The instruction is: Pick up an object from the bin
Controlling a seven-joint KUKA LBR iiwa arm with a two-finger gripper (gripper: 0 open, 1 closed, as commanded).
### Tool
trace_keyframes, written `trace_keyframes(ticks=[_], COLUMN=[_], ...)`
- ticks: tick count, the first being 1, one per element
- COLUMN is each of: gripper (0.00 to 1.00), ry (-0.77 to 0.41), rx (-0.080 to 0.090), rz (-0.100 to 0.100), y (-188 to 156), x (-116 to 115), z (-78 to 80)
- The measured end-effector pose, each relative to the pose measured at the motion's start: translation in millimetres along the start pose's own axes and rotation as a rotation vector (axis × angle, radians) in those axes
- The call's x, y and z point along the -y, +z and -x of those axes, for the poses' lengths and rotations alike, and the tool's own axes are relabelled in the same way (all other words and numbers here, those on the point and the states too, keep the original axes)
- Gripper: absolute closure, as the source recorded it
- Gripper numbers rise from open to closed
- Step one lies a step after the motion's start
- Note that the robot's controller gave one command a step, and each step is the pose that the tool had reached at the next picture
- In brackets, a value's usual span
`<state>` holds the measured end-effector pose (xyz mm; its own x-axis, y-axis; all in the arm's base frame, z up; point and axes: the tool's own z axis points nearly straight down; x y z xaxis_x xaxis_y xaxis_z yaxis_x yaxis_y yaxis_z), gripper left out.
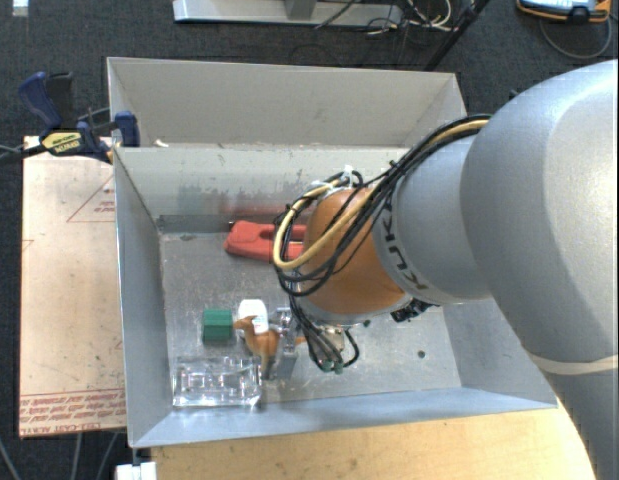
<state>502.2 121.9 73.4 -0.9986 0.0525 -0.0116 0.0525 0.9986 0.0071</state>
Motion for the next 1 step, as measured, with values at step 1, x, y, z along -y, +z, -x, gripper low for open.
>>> trace_keyframes(ticks=[1], gripper=[1.00], ry=[-0.030], rx=[0.002], rz=[0.001], y=[-135.5], x=[19.9], z=[6.7])
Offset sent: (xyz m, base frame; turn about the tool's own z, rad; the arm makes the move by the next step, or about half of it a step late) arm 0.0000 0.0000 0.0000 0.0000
